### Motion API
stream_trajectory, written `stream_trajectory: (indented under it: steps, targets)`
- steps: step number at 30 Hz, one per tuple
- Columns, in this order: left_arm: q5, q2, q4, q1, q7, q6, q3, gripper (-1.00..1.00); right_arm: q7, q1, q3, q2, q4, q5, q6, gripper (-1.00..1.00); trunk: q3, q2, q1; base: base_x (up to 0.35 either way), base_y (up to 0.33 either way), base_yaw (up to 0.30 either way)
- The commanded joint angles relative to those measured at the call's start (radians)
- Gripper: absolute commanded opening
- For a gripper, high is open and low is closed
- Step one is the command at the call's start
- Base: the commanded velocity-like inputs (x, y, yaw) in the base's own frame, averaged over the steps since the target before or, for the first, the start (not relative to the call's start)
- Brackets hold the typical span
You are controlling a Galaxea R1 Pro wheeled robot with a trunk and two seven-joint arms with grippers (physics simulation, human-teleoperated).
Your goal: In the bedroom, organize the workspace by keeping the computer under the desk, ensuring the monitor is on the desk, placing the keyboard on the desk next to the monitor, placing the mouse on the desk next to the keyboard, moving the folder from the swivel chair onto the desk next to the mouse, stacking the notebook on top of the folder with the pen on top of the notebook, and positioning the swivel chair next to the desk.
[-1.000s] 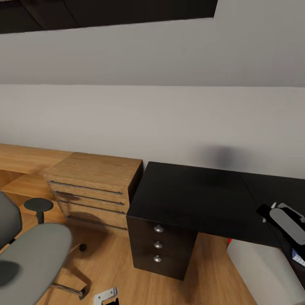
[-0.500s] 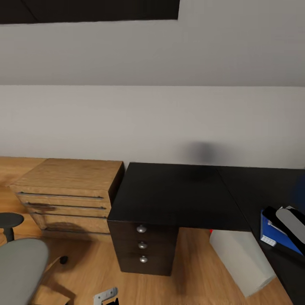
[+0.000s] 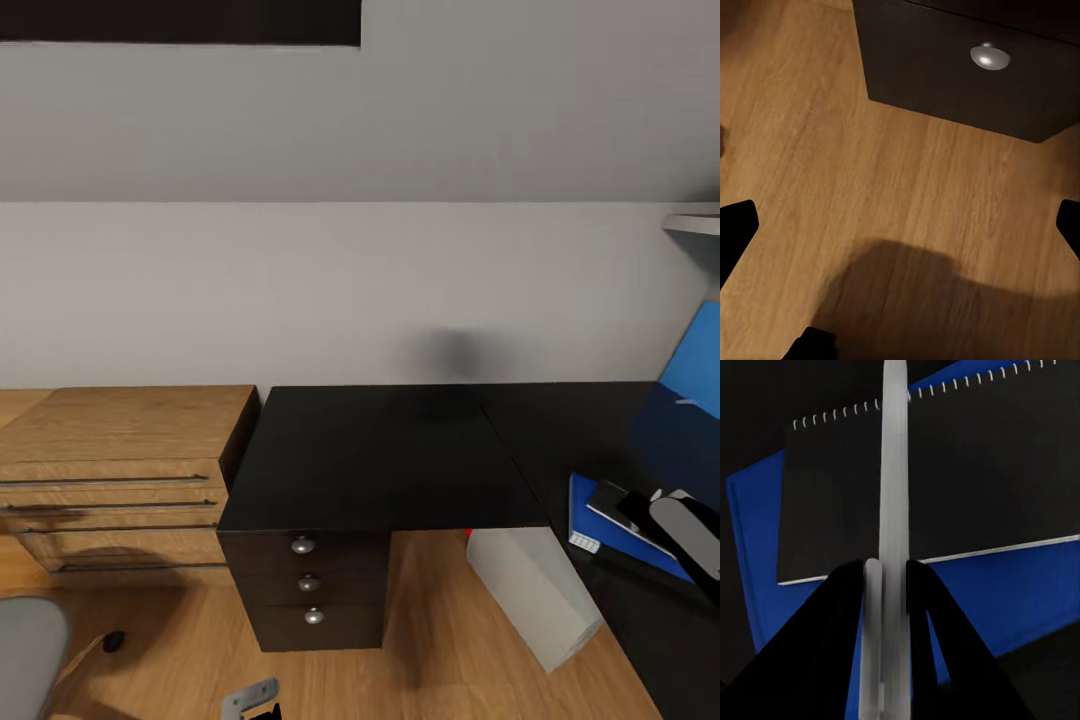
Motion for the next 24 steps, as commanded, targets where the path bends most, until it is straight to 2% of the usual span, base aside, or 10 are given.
stream_trajectory:
  steps: [1, 4, 8, 11, 15, 17, 18, 21, 24]
  targets:
    - [0.005, 0.001, -0.002, 0.0, 0.008, 0.004, -0.004, 1.0, -0.005, -0.001, 0.004, -0.001, -0.001, -0.001, 0.003, -1.0, -0.001, -0.001, 0.0, 0.023, 0.0, -0.011]
    - [0.003, -0.001, -0.002, 0.0, 0.008, 0.004, -0.005, 1.0, -0.004, -0.001, 0.003, 0.0, 0.0, 0.0, 0.003, -1.0, -0.001, -0.001, 0.0, 0.127, -0.067, -0.006]
    - [-0.031, -0.002, -0.001, 0.0, 0.009, 0.004, -0.006, 1.0, -0.003, -0.001, -0.002, -0.001, 0.0, 0.003, 0.002, -1.0, -0.001, -0.001, 0.0, 0.229, -0.181, -0.001]
    - [-0.042, -0.003, -0.001, -0.001, 0.009, 0.004, -0.006, 1.0, -0.002, -0.001, -0.002, -0.001, 0.002, 0.003, 0.0, -1.0, -0.001, -0.001, 0.0, 0.124, -0.114, 0.0]
    - [-0.045, -0.003, -0.001, -0.001, 0.009, 0.005, -0.006, 1.0, 0.014, -0.002, -0.004, -0.002, 0.086, 0.007, -0.003, -1.0, -0.001, -0.001, 0.0, 0.019, -0.018, 0.0]
    - [-0.045, -0.004, -0.001, 0.0, 0.009, 0.005, -0.006, 1.0, 0.049, -0.002, -0.004, -0.003, 0.124, 0.039, -0.005, -1.0, -0.001, -0.001, 0.0, 0.004, -0.004, 0.0]
    - [-0.046, -0.004, -0.001, 0.0, 0.009, 0.005, -0.006, 1.0, 0.083, -0.004, -0.005, -0.001, 0.163, 0.094, -0.004, -1.0, -0.001, -0.001, 0.0, 0.0, 0.0, 0.0]
    - [-0.046, -0.004, -0.001, 0.0, 0.009, 0.005, -0.006, 1.0, 0.106, -0.009, -0.005, 0.0, 0.237, 0.116, -0.004, -1.0, -0.001, -0.001, 0.0, 0.0, 0.0, 0.0]
    - [-0.046, -0.004, -0.001, 0.0, 0.009, 0.005, -0.006, 1.0, 0.132, -0.011, -0.005, 0.0, 0.269, 0.122, -0.004, -1.0, -0.001, -0.001, 0.0, 0.0, 0.0, 0.0]
